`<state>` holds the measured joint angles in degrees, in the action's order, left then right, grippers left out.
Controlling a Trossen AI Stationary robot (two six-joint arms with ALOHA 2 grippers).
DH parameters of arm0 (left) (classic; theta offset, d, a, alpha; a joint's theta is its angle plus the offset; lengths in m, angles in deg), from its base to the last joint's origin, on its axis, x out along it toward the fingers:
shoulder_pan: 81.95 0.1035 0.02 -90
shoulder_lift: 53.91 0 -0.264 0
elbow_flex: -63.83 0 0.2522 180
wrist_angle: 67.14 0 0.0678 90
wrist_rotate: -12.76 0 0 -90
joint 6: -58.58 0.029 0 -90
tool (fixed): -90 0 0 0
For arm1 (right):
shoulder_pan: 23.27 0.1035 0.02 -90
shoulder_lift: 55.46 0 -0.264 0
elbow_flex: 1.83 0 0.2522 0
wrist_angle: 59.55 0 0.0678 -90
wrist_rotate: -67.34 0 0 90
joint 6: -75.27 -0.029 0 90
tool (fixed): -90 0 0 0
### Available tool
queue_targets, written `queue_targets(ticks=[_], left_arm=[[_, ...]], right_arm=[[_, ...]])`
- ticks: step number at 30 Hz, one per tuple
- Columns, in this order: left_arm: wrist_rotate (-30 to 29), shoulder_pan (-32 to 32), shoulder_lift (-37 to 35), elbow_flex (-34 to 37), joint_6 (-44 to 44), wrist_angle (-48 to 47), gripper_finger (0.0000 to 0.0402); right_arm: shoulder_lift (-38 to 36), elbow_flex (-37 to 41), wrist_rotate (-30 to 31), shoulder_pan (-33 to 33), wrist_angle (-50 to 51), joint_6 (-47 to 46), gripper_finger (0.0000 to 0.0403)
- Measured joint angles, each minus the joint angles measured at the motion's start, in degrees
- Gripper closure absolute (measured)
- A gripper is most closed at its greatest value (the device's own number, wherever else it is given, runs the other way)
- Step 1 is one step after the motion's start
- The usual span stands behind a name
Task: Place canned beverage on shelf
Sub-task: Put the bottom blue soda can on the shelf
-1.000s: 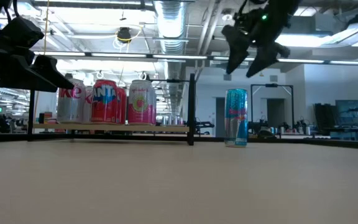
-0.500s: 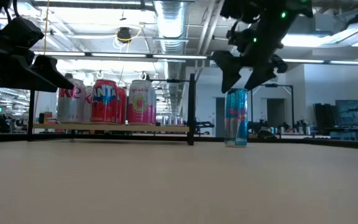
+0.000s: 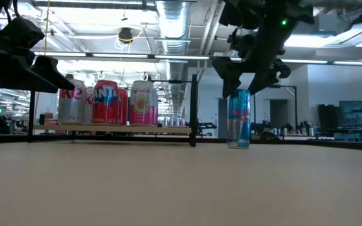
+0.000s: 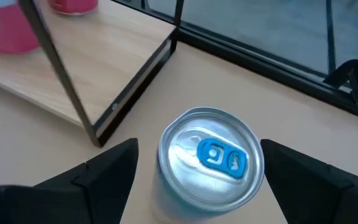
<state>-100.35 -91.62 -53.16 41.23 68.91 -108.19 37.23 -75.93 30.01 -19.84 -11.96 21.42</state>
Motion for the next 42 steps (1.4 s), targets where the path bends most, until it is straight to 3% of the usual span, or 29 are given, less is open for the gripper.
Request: queue_targets(ticks=[14,27,31,36,42], left_arm=[[-0.02,0.00,0.00,0.00,0.00,0.00,0.0065],[0.00,0.01,0.00,0.00,0.00,0.00,0.0065],[0.00,0.00,0.00,0.00,0.00,0.00,0.0065],[0.00,0.01,0.00,0.00,0.00,0.01,0.0065],[0.00,0.00,0.00,0.00,-0.01,0.00,0.0065]], right_arm=[[0.36,0.02,1.23,1.30,0.90,-9.18,0.0051],[0.07,0.02,1.44,2.22,8.05,-15.75,0.0144],[-1.38,-1.26,0.90,2.20,10.27,-14.69,0.0190],[-3.72,-7.01,1.27,1.56,14.43,-9.73,0.0192],[-4.54,-17.29,3.80,-0.31,14.09,3.48,0.0200]])
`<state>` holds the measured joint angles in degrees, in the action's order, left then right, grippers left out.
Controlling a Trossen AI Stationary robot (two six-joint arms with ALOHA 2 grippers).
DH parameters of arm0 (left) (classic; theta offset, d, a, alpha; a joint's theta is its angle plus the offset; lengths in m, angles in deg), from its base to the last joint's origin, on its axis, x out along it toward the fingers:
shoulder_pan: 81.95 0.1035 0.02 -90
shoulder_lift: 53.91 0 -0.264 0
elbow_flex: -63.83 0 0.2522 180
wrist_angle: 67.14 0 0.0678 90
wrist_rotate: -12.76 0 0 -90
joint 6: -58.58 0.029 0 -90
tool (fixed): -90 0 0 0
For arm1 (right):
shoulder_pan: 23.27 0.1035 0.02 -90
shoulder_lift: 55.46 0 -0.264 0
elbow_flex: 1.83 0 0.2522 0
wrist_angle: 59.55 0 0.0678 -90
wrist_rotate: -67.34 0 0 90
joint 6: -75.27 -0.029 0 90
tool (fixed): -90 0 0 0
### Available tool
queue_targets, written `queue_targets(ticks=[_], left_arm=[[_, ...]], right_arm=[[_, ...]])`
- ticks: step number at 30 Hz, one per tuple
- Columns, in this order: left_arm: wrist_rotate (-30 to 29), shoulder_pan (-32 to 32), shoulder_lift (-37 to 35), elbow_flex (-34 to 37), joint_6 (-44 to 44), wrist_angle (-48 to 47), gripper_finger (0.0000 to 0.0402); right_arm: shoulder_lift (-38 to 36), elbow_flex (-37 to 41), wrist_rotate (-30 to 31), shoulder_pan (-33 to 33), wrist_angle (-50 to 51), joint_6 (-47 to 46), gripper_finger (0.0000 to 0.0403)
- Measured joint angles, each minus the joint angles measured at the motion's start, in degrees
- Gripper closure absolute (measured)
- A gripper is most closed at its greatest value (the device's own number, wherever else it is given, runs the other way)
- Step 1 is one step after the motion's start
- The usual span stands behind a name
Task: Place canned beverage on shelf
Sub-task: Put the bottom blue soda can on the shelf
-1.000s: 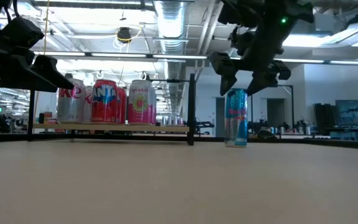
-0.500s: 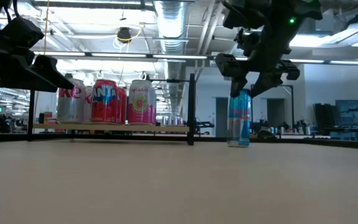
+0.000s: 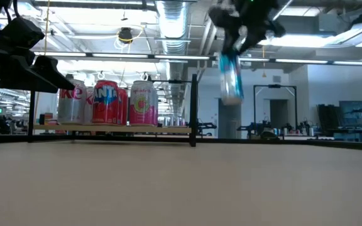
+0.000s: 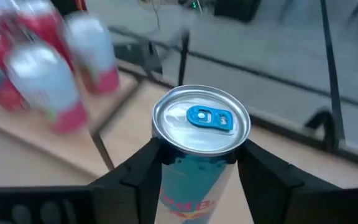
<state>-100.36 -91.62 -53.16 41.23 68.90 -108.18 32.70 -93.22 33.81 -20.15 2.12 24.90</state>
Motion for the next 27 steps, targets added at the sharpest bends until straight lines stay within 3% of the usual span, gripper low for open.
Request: queue_targets(ticks=[7,13,17,21,27], left_arm=[[-0.01,0.01,0.00,0.00,0.01,0.02,0.0065],[0.00,0.00,0.00,0.00,0.01,0.01,0.0065],[0.00,0.00,-0.01,0.00,0.01,0.00,0.0065],[0.00,0.00,-0.02,0.00,0.01,0.01,0.0065],[-0.01,0.00,-0.02,0.00,0.01,0.00,0.0065]], right_arm=[[1.22,-14.49,2.96,-2.33,-2.28,18.03,0.0216],[2.09,-18.92,2.47,-2.88,-12.18,30.14,0.0242],[1.88,-19.08,0.34,0.38,-13.03,28.41,0.0262],[1.62,-18.94,-2.02,8.47,-11.73,24.69,0.0296],[1.40,-18.97,8.58,18.98,-8.19,23.76,0.0341]])
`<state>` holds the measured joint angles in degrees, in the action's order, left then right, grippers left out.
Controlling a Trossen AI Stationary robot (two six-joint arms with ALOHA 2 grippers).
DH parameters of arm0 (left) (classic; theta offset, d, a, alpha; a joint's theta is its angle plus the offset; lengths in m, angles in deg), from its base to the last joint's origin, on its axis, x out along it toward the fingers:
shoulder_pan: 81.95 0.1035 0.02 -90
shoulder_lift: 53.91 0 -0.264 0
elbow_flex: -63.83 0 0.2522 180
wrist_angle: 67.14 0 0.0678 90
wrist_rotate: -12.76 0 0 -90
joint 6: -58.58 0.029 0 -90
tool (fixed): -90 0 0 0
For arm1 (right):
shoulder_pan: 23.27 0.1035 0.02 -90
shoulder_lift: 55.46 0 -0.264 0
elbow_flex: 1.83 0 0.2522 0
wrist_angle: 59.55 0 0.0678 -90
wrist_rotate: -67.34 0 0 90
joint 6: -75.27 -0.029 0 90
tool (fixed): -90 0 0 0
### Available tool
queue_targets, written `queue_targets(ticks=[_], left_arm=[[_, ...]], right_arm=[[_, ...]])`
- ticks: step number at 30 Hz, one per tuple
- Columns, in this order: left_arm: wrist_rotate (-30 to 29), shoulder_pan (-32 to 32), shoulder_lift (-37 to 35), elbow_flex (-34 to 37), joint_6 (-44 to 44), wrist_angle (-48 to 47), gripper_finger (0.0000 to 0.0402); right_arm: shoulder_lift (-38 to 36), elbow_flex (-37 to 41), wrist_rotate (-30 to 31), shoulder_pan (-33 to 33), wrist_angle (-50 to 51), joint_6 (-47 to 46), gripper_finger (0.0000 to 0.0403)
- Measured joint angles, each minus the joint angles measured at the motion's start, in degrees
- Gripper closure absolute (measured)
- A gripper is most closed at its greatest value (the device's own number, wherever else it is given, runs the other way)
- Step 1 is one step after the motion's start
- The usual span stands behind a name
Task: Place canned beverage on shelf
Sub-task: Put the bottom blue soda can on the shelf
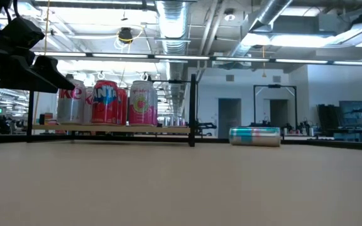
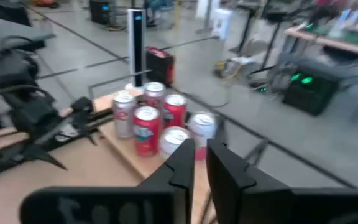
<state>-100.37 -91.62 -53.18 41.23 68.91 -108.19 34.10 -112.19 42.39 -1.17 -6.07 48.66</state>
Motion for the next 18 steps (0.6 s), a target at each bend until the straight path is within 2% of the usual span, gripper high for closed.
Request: queue_targets(ticks=[2,4,10,14,18], left_arm=[[0.02,0.02,0.00,0.00,0.00,0.00,0.0065],[0.01,0.02,0.00,0.00,0.00,0.00,0.0065],[0.02,0.02,0.00,0.00,0.00,0.00,0.0065],[0.00,0.00,0.00,0.00,0.00,0.00,0.0065],[0.00,0.00,0.00,0.00,0.00,0.00,0.0065]], right_arm=[[0.00,0.00,2.10,1.68,5.31,-5.00,0.0352],[0.00,0.00,1.20,2.26,12.36,-12.88,0.0362],[-0.01,0.68,-8.35,-1.00,36.07,-35.03,0.0379],[0.09,3.60,-17.94,-6.92,44.42,-41.32,0.0372],[0.07,6.13,-33.67,-13.52,46.82,-40.69,0.0360]])
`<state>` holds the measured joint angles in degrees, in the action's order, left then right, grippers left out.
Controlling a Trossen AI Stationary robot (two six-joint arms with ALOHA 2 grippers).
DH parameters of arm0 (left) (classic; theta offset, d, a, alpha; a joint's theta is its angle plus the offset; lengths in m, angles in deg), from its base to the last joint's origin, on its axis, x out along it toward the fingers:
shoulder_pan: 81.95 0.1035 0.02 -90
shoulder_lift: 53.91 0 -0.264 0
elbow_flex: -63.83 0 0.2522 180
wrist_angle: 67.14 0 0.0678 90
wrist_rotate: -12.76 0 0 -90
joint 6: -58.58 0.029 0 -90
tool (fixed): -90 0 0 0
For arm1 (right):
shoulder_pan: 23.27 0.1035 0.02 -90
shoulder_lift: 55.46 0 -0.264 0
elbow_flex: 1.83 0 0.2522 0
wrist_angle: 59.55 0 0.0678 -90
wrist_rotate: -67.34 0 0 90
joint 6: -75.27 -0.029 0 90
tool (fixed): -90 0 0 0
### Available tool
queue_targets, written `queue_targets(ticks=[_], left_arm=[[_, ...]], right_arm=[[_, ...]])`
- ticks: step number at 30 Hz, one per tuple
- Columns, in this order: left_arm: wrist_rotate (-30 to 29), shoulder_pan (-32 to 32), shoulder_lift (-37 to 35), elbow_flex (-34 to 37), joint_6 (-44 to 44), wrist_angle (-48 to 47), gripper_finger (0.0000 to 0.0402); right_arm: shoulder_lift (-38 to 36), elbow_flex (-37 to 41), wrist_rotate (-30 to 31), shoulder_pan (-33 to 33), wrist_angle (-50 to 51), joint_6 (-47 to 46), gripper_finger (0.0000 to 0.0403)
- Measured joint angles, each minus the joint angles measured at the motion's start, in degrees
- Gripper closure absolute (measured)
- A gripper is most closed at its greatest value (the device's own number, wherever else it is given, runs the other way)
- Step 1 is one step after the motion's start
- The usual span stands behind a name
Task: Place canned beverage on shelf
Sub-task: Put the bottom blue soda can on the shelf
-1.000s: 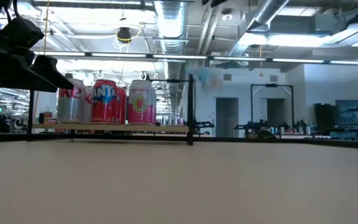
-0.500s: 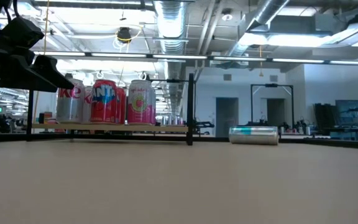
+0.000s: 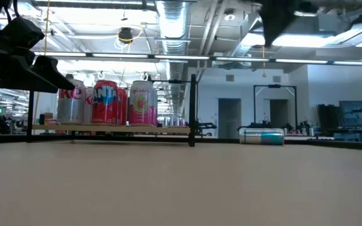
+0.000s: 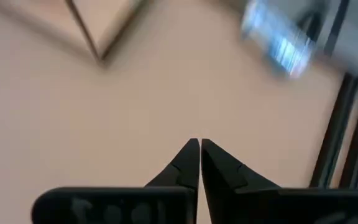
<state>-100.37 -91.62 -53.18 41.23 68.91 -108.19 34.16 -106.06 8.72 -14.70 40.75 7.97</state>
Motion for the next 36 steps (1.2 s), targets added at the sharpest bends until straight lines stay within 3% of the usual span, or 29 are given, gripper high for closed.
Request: queue_targets(ticks=[3,8,11,15,19,25,30,36], left_arm=[[0.01,0.02,0.00,0.00,0.00,0.00,0.0065],[0.00,0.02,0.00,0.00,0.00,0.00,0.0065],[0.02,0.02,0.01,0.00,0.00,0.00,0.0065],[0.02,0.01,0.02,0.00,0.00,0.01,0.0065],[0.02,0.01,0.02,0.00,0.00,0.01,0.0065],[0.02,0.00,0.00,0.00,0.00,0.00,0.0065],[0.02,0.00,0.00,0.00,0.00,0.00,0.0065],[0.02,0.00,0.02,0.00,0.00,0.02,0.0065]], right_arm=[[0.27,-0.05,-9.43,-2.99,2.36,-0.12,0.0357],[0.17,0.01,-16.49,-2.95,3.24,-0.08,0.0346],[-1.77,-0.03,-15.39,-1.74,3.60,-0.59,0.0339],[-2.96,-0.05,-2.34,-4.22,2.37,1.17,0.0328],[-1.31,-0.05,-1.58,-13.11,-4.55,14.01,0.0307],[5.85,-0.01,-15.96,-29.76,-22.02,40.81,0.0238],[11.63,-0.03,-20.74,-43.35,-18.88,52.75,0.0161],[17.90,-1.09,-22.07,-50.37,-18.65,67.02,0.0112]])
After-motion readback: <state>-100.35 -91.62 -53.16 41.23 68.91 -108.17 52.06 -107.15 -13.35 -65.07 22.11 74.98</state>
